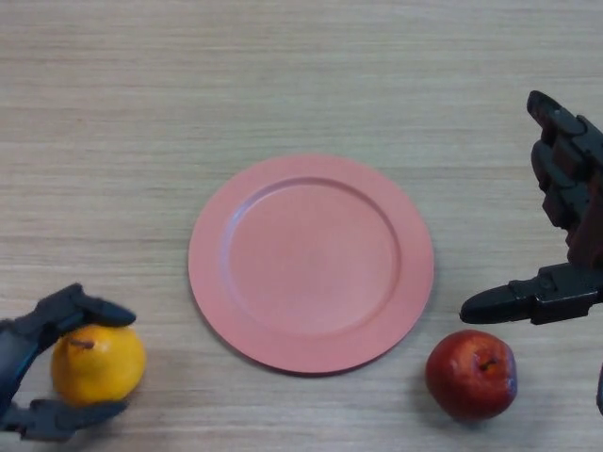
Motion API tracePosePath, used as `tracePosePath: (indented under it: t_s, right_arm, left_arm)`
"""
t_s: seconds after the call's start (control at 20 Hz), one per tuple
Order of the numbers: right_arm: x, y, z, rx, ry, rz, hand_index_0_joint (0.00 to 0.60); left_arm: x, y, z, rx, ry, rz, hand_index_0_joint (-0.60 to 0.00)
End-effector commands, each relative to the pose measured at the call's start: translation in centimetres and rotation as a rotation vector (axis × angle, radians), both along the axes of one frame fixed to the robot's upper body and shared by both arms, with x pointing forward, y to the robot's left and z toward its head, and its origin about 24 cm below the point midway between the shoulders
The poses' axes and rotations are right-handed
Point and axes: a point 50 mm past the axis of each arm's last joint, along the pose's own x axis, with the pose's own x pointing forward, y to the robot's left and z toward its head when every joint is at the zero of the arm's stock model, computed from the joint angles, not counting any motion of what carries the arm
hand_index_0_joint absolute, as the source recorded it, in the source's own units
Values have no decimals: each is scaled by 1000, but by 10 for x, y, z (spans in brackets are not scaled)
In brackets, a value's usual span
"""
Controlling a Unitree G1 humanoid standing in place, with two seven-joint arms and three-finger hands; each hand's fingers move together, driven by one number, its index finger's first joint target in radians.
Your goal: Pick up the yellow pear and place it on the plate
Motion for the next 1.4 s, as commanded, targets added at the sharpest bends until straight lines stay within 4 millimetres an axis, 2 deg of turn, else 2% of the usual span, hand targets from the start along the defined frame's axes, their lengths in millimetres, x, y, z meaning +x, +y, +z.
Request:
tracePosePath:
  t_s: [0.05, 0.2, 0.3, 0.45, 0.55, 0.65, 0.7, 0.8, 0.9, 0.95, 1.15, 1.25, 1.4]
  right_arm:
    - [-7, -14, 40, -26, -241, -52, 0]
    - [-8, -15, 41, -33, -246, -64, 0]
    - [-9, -14, 41, -37, -247, -68, 0]
    - [-10, -11, 41, -23, -235, -64, 0]
    - [-11, -11, 43, -19, -230, -70, 0]
    - [-12, -12, 44, -24, -233, -78, 0]
    - [-13, -12, 45, -17, -234, -80, 0]
    - [-14, -14, 46, -31, -243, -90, 0]
    - [-15, -15, 46, -41, -239, -95, 0]
    - [-15, -16, 46, -43, -236, -99, 0]
    - [-17, -19, 46, -60, -230, -109, 0]
    - [-17, -19, 46, -68, -232, -113, 0]
    - [-17, -21, 46, -74, -240, -125, 0]
  left_arm:
    - [-1, 8, 45, 42, -192, -10, -600]
    - [0, -8, 67, -76, -123, -114, -600]
    - [12, -18, 76, -79, -129, -177, -600]
    - [40, -43, 80, 60, -471, -180, -600]
    - [60, -53, 87, 72, -589, -145, -600]
    - [76, -62, 89, 67, -634, -125, -600]
    - [83, -64, 89, 8, -641, -89, -600]
    - [92, -76, 86, -214, -489, -142, -600]
    - [100, -86, 81, -272, -414, -162, -600]
    - [104, -90, 80, -378, -354, -175, -600]
    - [117, -106, 69, -612, -143, -176, -600]
    - [119, -113, 62, -640, -68, -171, -600]
    - [123, -124, 51, -490, -35, -162, -600]
